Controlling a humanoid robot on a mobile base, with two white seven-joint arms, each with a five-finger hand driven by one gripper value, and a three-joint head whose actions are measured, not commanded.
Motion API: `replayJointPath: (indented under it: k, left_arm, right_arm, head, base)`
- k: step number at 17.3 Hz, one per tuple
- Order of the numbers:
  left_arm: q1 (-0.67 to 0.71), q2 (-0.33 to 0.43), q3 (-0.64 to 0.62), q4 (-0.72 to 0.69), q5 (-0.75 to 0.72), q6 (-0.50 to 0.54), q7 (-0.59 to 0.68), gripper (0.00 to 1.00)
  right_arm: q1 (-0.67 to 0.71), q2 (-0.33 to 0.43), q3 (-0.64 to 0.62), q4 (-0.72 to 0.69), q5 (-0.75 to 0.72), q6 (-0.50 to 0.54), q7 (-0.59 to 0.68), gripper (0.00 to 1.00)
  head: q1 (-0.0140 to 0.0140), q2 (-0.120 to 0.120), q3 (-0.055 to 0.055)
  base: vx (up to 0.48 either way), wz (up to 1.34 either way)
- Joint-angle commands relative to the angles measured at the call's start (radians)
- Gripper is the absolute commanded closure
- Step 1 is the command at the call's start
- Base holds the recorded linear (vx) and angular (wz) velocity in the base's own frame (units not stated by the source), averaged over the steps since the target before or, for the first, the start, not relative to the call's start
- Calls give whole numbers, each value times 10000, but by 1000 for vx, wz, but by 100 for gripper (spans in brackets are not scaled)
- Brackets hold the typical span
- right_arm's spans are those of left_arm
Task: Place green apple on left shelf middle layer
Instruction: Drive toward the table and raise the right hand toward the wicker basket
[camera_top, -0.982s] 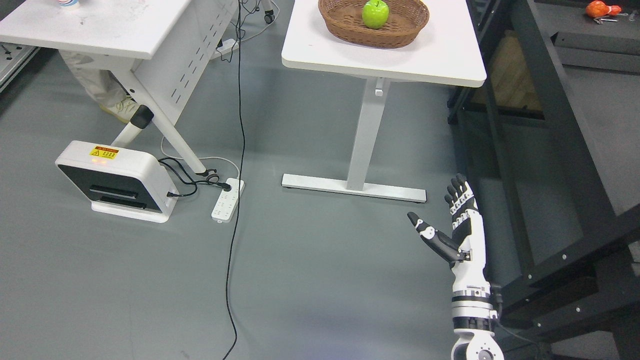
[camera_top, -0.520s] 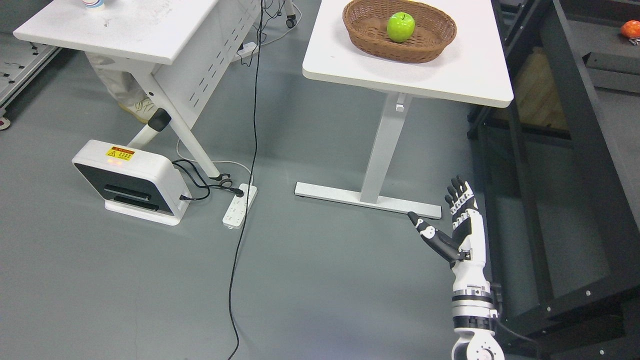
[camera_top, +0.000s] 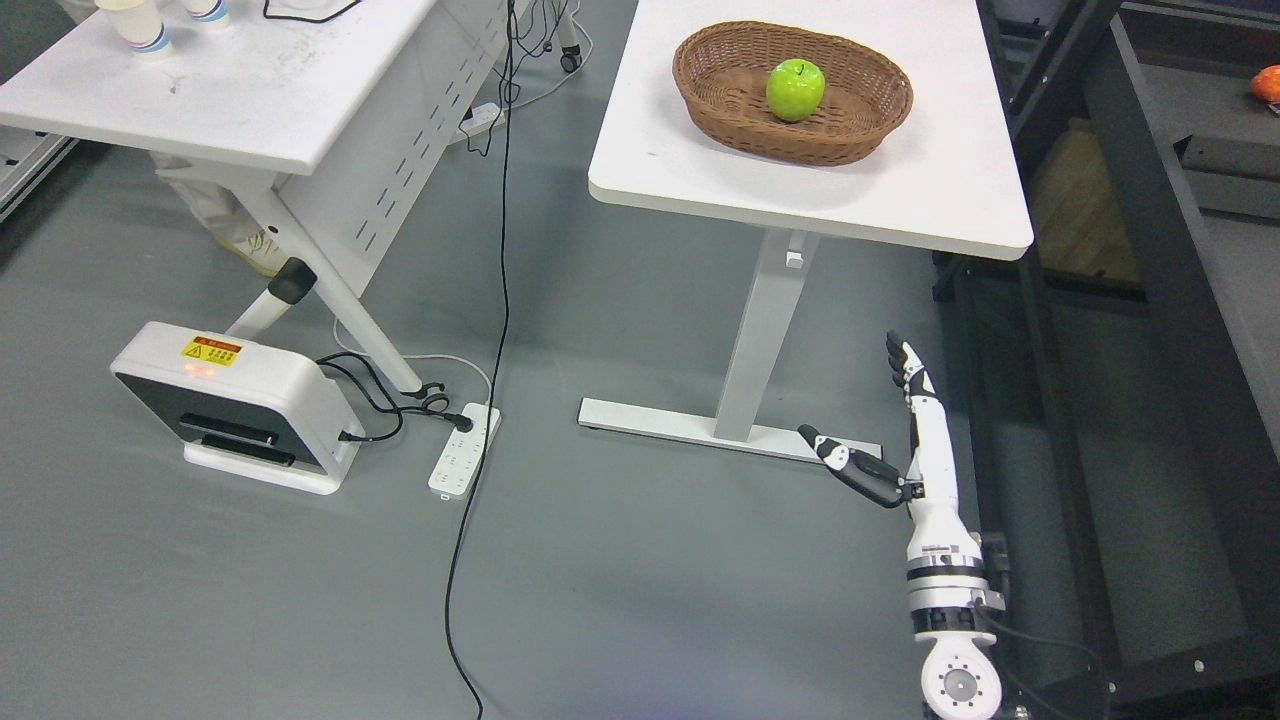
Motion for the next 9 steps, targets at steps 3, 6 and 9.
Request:
replayJointPath:
  k: [3, 6, 9]
  left_arm:
    - [-13, 175, 0, 0, 0, 2, 8, 0]
    - [2, 175, 0, 0, 0, 2, 8, 0]
    - [2, 175, 0, 0, 0, 2, 8, 0]
  right_arm:
    - [-998, -2308, -161, -136, 3940, 131, -52, 0]
    - [-1182, -2202, -546, -183, 3864, -931, -52, 0]
    - [-1320, -2110, -546, -182, 3696, -671, -37, 0]
  head:
    - [0, 0, 0]
    - [0, 0, 0]
    - [0, 0, 0]
  base:
    - [230, -90]
    - [263, -95]
    - [295, -89]
